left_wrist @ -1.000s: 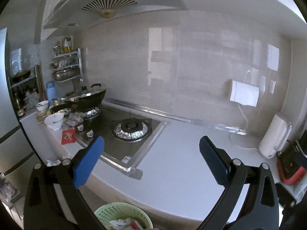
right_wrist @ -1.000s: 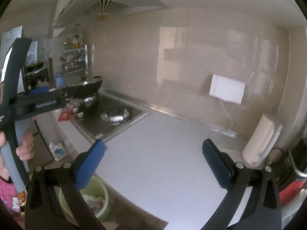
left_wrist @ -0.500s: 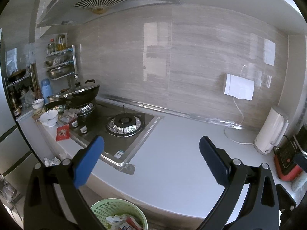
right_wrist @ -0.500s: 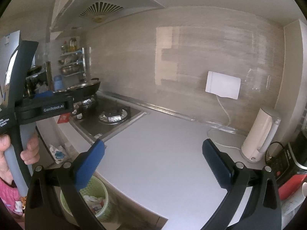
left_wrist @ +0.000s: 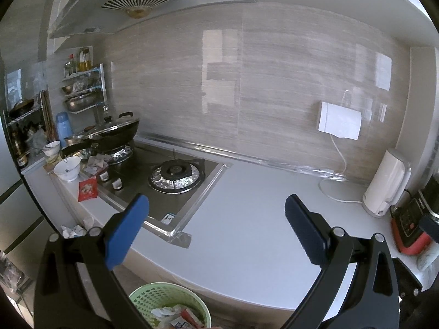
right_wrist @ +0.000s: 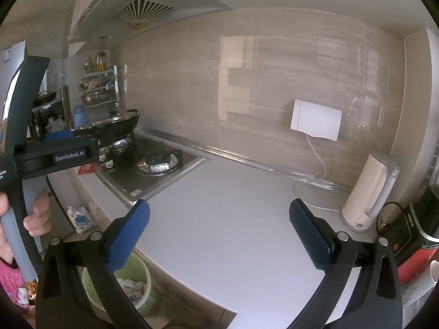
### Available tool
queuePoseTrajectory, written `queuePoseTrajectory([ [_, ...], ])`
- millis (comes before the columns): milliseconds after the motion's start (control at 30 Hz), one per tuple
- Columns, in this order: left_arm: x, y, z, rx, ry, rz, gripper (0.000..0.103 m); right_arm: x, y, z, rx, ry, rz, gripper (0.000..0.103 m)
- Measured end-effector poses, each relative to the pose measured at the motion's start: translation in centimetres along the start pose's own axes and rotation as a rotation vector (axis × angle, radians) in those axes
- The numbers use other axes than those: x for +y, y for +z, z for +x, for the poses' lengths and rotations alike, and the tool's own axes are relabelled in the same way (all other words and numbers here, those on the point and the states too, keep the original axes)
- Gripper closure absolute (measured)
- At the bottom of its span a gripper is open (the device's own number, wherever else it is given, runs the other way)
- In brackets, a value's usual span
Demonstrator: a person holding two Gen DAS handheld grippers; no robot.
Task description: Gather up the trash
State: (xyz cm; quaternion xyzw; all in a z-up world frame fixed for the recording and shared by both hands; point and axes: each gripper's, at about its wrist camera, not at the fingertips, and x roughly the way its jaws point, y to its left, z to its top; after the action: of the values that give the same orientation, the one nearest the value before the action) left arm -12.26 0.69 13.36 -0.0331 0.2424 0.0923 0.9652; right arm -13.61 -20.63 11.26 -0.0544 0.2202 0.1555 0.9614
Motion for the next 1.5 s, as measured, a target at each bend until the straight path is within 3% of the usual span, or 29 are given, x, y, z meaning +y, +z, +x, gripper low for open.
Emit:
queuePoseTrajectory([
  [1500, 0.4, -0.2, 0.3, -0.017, -0.003, 0.033, 0.008, -0.2, 0.4, 1.0, 0.013, -0.001, -0.011, 0.002],
])
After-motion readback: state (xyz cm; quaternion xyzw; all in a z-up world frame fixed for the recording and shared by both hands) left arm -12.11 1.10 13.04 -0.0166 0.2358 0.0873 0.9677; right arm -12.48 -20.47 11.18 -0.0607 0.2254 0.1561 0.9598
